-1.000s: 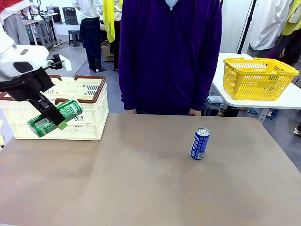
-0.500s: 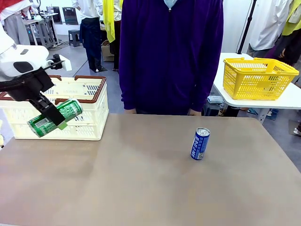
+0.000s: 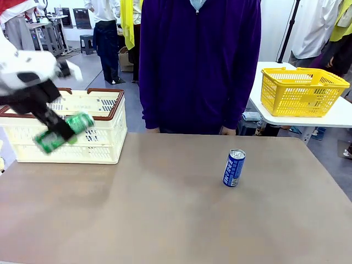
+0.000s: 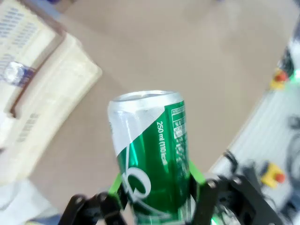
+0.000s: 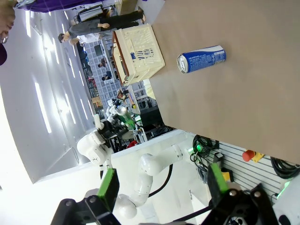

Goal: Place the drinks into the Shopping basket.
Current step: Pick up one drink and place it into the Shopping basket.

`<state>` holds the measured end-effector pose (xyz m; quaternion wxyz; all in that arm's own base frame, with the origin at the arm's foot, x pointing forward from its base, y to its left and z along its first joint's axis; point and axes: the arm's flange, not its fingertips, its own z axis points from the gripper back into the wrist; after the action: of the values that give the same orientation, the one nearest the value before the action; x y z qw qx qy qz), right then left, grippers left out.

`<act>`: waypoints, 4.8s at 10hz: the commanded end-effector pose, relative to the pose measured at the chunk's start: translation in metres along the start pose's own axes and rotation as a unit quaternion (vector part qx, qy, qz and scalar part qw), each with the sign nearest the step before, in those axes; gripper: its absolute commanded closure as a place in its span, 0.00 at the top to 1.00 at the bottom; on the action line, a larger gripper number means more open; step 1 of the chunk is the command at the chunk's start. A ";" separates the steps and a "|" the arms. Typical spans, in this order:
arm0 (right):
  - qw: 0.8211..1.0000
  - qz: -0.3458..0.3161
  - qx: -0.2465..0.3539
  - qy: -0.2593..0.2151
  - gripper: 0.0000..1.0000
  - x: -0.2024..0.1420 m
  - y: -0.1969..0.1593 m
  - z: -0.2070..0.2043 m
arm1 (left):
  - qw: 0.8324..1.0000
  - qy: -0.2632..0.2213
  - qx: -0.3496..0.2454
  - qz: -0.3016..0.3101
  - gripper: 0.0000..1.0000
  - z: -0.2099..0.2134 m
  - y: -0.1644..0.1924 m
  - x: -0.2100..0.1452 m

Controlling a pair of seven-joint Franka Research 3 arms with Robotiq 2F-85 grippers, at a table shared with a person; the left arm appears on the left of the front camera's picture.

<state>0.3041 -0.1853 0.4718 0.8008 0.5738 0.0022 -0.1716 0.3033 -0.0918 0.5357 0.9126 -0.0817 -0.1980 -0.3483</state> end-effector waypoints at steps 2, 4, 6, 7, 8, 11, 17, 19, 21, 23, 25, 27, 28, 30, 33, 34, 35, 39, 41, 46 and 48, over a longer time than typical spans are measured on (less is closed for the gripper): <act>1.000 -0.006 0.001 0.002 1.00 -0.002 0.004 0.001 | 0.984 -0.111 0.082 0.110 0.00 0.068 0.109 0.066; 1.000 -0.006 0.001 0.002 1.00 -0.002 0.004 0.001 | 0.979 -0.089 0.073 0.167 0.00 0.068 0.187 0.100; 1.000 -0.006 0.001 0.002 1.00 -0.002 0.004 0.001 | 0.966 -0.081 0.072 0.236 0.00 0.034 0.250 0.111; 1.000 -0.006 0.001 0.002 1.00 -0.002 0.004 0.001 | 0.953 -0.091 0.090 0.276 0.00 0.014 0.278 0.110; 1.000 -0.006 0.001 0.002 1.00 -0.002 0.004 0.001 | 0.945 -0.087 0.098 0.300 0.00 -0.005 0.293 0.106; 1.000 -0.006 0.001 0.002 1.00 -0.002 0.004 0.001 | 0.942 -0.006 -0.010 0.336 0.00 0.009 0.268 0.103; 1.000 -0.006 0.001 0.002 1.00 -0.002 0.004 0.001 | 0.941 -0.022 0.063 0.332 0.00 -0.097 0.316 0.073; 1.000 -0.006 0.001 0.002 1.00 -0.002 0.004 0.001 | 0.934 0.003 0.047 0.353 0.00 -0.126 0.325 0.056; 1.000 -0.006 0.001 0.002 1.00 -0.002 0.004 0.001 | 0.933 0.019 0.057 0.354 0.00 -0.156 0.331 0.053; 1.000 -0.006 0.001 0.002 1.00 -0.002 0.004 0.001 | 0.935 0.036 0.073 0.345 0.00 -0.179 0.337 0.058; 1.000 -0.006 0.001 0.002 1.00 -0.002 0.004 0.001 | 0.936 0.048 0.072 0.342 0.00 -0.191 0.339 0.061; 1.000 -0.006 0.001 0.002 1.00 -0.002 0.004 0.001 | 0.933 0.060 0.076 0.347 0.11 -0.193 0.340 0.061; 1.000 -0.006 0.001 0.002 1.00 -0.002 0.004 0.001 | 0.932 0.064 0.077 0.349 0.62 -0.193 0.340 0.062; 1.000 -0.006 0.001 0.002 1.00 -0.002 0.004 0.001 | 0.932 0.066 0.081 0.348 1.00 -0.192 0.339 0.064; 1.000 -0.006 0.001 0.002 1.00 -0.002 0.004 0.001 | 0.933 0.040 0.088 0.348 1.00 -0.171 0.332 0.064; 1.000 -0.006 0.001 0.002 1.00 -0.002 0.004 0.001 | 0.936 0.025 0.084 0.342 1.00 -0.156 0.327 0.065; 1.000 -0.006 0.001 0.002 1.00 -0.002 0.004 0.001 | 0.939 -0.007 0.072 0.337 1.00 -0.119 0.318 0.065; 1.000 -0.006 0.001 0.002 1.00 -0.002 0.004 0.001 | 0.963 -0.092 -0.093 0.236 1.00 0.024 0.231 0.003; 1.000 -0.006 0.001 0.002 1.00 -0.002 0.004 0.001 | 0.929 -0.104 -0.292 0.202 1.00 0.041 0.218 -0.051; 1.000 -0.006 0.001 0.002 1.00 -0.002 0.004 0.001 | 0.881 -0.202 -0.398 0.159 1.00 0.048 0.215 -0.122; 1.000 -0.006 0.001 0.002 1.00 -0.002 0.004 0.001 | 0.881 -0.202 -0.398 0.159 1.00 0.048 0.215 -0.122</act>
<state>0.3040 -0.1854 0.4719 0.8008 0.5738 0.0025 -0.1716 0.3619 0.1699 0.5208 0.7738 -0.5582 -0.2011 -0.2216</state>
